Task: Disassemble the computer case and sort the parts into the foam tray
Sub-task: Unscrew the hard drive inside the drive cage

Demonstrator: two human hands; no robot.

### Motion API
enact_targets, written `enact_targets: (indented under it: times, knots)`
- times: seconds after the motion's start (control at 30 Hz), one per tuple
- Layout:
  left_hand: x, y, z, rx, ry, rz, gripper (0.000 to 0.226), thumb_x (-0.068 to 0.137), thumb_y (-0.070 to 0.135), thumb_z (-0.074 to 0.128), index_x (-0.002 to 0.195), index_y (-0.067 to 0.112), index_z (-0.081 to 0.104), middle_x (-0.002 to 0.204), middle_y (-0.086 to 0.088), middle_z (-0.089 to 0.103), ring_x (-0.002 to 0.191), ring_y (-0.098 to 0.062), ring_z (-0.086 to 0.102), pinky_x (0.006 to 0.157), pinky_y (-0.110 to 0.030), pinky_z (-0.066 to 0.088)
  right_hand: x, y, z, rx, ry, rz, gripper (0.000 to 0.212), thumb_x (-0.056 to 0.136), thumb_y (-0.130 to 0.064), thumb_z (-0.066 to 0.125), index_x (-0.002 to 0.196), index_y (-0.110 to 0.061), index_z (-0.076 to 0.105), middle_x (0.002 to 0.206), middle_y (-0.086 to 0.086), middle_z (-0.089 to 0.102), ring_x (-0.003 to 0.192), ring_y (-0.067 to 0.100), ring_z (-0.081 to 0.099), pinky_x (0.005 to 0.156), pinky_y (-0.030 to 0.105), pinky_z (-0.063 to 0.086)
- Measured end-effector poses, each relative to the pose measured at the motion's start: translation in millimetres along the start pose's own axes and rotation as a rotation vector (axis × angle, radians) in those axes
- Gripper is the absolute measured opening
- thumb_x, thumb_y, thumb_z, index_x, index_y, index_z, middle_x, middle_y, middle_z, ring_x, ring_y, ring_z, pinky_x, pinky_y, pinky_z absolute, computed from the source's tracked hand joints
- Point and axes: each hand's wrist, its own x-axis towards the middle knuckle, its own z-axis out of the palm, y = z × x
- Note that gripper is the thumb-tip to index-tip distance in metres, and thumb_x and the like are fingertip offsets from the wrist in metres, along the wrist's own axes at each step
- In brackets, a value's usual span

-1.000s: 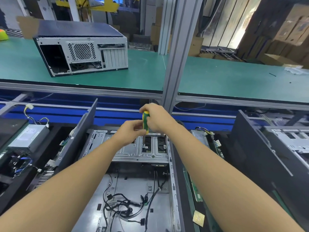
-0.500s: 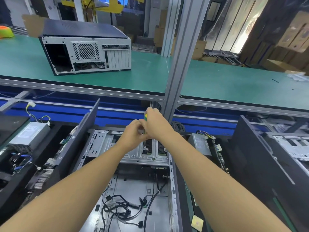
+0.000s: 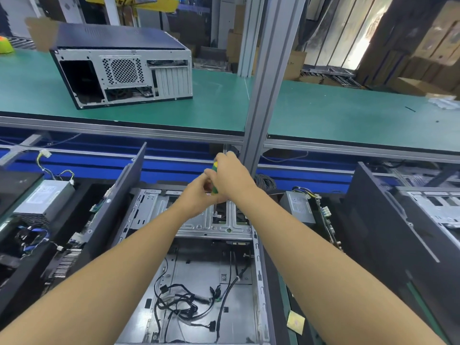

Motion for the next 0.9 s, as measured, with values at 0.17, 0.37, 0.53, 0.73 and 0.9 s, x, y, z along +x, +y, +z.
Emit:
enact_targets:
  times: [0.17, 0.37, 0.53, 0.73, 0.9]
  knots:
    - [-3.0, -5.0, -10.4, -0.130, -0.053, -0.024, 0.022, 0.093, 0.015, 0.068, 0.110, 0.029, 0.067, 0.102, 0.022, 0.073, 0.101, 0.007, 0.064, 0.083, -0.014, 0.048, 4.7, -0.2, -8.5, 0.163, -0.126, -0.013, 0.049, 0.094, -0.005, 0.054, 0.142, -0.015, 0.046, 0.138, 0.009, 0.051, 0.126, 0.030, 0.047, 0.103, 0.041, 0.043]
    - [0.8, 4.1, -3.5, -0.040, 0.070, 0.003, 0.023, 0.079, 0.020, 0.081, 0.081, 0.026, 0.059, 0.065, 0.016, 0.065, 0.060, 0.009, 0.057, 0.051, -0.007, 0.041, -0.7, 0.2, -0.7, 0.002, -0.041, 0.005, 0.043, 0.097, -0.046, 0.054, 0.128, -0.016, 0.052, 0.129, 0.008, 0.041, 0.124, 0.028, 0.037, 0.081, 0.038, 0.040]
    - [-1.1, 1.6, -0.9, -0.077, -0.044, 0.011, 0.024, 0.088, 0.023, 0.074, 0.109, 0.026, 0.062, 0.104, 0.008, 0.069, 0.093, 0.002, 0.062, 0.077, -0.019, 0.047, 0.5, 2.2, 0.3, 0.053, 0.021, -0.014, 0.029, 0.101, -0.024, 0.055, 0.127, -0.011, 0.051, 0.125, 0.009, 0.044, 0.104, 0.028, 0.052, 0.078, 0.032, 0.038]
    - [-2.8, -6.0, -9.6, -0.120, -0.014, 0.001, 0.020, 0.092, 0.005, 0.067, 0.103, 0.022, 0.065, 0.088, 0.019, 0.073, 0.083, 0.009, 0.065, 0.069, -0.008, 0.048, 8.1, 4.4, -4.8, 0.246, -0.171, -0.019, 0.033, 0.093, -0.011, 0.058, 0.125, -0.017, 0.053, 0.131, 0.006, 0.046, 0.118, 0.025, 0.045, 0.091, 0.035, 0.044]
    - [-1.0, 0.6, -2.1, -0.055, -0.042, 0.049, 0.023, 0.092, 0.016, 0.070, 0.100, 0.035, 0.059, 0.101, 0.001, 0.066, 0.089, -0.008, 0.061, 0.072, -0.013, 0.048, 2.6, 7.4, 3.5, -0.030, 0.027, 0.078, 0.043, 0.100, -0.050, 0.048, 0.124, -0.015, 0.048, 0.121, 0.007, 0.046, 0.111, 0.030, 0.049, 0.074, 0.038, 0.037]
